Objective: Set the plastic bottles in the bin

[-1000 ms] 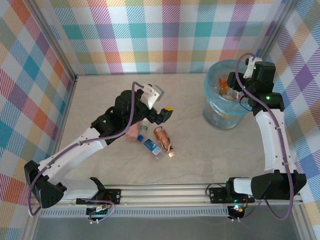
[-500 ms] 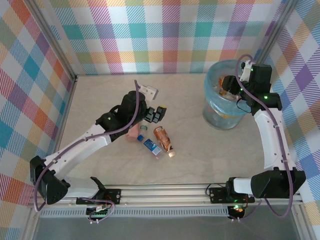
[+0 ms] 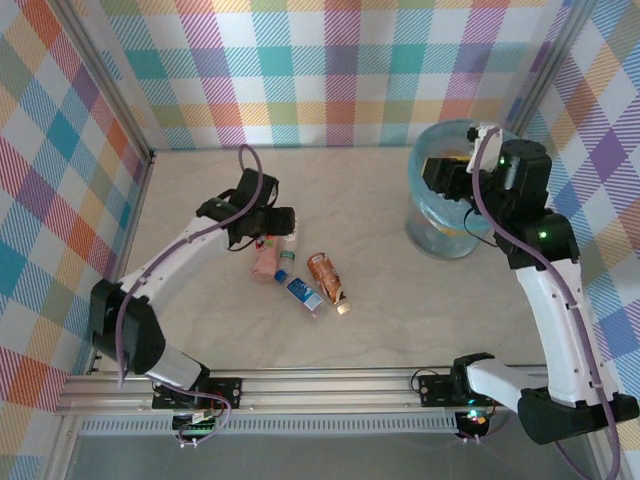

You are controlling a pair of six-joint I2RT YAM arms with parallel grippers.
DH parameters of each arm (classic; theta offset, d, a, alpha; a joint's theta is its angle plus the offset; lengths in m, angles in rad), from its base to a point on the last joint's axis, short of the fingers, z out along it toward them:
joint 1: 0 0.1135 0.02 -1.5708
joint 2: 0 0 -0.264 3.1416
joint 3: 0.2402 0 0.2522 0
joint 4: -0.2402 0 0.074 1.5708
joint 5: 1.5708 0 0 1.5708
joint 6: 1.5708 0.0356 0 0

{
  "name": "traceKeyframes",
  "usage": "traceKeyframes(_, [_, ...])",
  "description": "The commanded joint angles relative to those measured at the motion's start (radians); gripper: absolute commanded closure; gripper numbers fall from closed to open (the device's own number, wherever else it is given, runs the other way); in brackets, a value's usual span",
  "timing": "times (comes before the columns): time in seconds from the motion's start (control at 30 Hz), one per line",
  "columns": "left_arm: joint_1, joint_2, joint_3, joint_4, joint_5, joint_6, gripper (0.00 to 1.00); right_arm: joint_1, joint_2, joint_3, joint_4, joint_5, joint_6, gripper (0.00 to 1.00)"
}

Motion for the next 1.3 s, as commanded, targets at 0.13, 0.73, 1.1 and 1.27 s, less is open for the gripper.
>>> traceKeyframes(0.13, [0.003, 0.122, 0.085, -0.109, -0.049, -0.005, 0.23, 0.081, -0.039, -0.121, 0.006, -0.044, 0.038, 0.46])
traceKeyframes(0.73, [0.127, 0.074, -0.198, -0.059, 0.045, -0.033, 0.26, 0.154, -0.008, -0.164, 0.025, -0.044, 0.022, 0.45])
traceKeyframes(1.1, [0.197, 0.132, -0.250, 0.004, 0.150, -0.031, 0.30, 0.159, -0.001, -0.171, 0.029, -0.059, 0.032, 0.43])
traceKeyframes(1.27, [0.198, 0.160, -0.241, 0.005, 0.167, -0.025, 0.26, 0.161, 0.002, -0.181, 0.038, -0.068, 0.039, 0.40])
